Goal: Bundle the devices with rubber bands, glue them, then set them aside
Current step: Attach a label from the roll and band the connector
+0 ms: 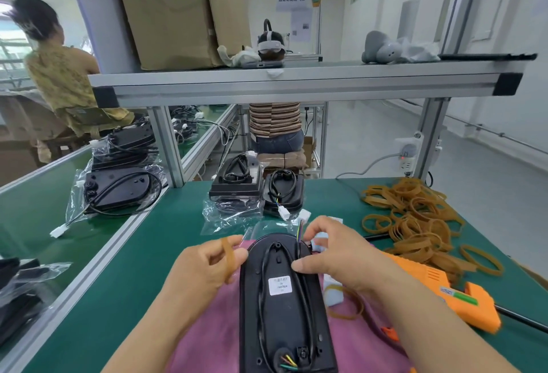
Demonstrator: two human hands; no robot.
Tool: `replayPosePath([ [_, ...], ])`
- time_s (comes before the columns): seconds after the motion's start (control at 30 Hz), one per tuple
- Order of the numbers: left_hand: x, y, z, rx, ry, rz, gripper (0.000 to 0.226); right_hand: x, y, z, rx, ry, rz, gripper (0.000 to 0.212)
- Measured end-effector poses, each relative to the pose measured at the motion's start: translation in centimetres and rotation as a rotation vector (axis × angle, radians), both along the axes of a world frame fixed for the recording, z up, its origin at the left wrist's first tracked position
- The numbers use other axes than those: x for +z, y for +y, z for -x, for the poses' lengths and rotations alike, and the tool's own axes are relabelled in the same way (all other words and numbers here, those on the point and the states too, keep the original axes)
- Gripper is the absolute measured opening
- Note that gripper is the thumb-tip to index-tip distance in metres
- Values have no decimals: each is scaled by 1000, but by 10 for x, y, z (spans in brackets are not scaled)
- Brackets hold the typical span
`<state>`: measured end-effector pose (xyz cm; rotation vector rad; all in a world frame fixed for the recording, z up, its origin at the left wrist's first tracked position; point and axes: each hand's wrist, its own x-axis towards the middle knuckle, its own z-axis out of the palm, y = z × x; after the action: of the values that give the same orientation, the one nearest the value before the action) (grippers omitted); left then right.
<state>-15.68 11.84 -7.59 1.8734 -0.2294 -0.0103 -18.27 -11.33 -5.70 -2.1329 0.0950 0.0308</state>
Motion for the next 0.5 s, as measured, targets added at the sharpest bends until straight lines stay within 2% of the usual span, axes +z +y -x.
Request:
replayPosePath([
  [0.07,4,5,10,-1,-27,35,10,4,-1,8,-14,46,-108,60],
  [0.17,8,12,19,-27,-56,31,15,9,-1,14,67,88,-298,103],
  [0.2,9,13,21,-45,-46,55,17,10,-1,15,117,111,-380,106],
  [0.3,15,18,22,-88,21,113,25,11,2,16,234,151,-526,81],
  [0.37,18,23,17,-85,3,27,34,9,4,14,244,161,-568,68],
  [0.43,22,30,9,-86,-16,-68,39,8,4,12,246,132,-585,61],
  [0.5,28,38,1,-128,14,-69,43,10,3,8,250,84,-590,60],
])
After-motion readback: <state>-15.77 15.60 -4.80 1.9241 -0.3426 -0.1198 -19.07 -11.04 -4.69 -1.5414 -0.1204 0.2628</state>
